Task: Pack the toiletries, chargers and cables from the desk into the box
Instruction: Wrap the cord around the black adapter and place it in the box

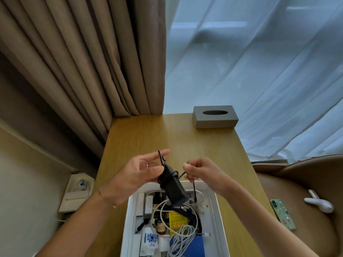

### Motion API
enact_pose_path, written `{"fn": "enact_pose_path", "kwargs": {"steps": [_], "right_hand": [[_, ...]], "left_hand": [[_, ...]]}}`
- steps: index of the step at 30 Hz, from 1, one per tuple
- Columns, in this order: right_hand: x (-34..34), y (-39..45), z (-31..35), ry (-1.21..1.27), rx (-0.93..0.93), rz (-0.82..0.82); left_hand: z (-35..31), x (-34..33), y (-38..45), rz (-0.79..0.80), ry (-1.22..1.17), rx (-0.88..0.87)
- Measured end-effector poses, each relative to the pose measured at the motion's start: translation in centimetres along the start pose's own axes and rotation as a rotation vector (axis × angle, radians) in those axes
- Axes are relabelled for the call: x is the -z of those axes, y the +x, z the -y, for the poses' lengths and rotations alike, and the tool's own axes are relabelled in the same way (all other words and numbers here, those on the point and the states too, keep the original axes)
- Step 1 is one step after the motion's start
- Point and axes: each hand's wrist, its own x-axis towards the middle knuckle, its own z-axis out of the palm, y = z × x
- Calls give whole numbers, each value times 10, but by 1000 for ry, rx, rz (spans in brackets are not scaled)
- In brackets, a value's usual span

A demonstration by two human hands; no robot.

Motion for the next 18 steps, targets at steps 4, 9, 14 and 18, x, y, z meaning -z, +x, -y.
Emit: {"fn": "enact_pose_path", "kwargs": {"steps": [4,9,14,18], "right_hand": [[14,-4,30,-63,-9,-118],[-38,-18,26,105,-53,0],[-64,-21,-12,246,-95,160],[-16,-13,-21,283,-157,129]], "left_hand": [[7,-2,5,-194,399,11],[23,-13,25,-644,338,-200],[20,-7,25,-426,-366,-194],[15,1,9,4,-224,-43]]}}
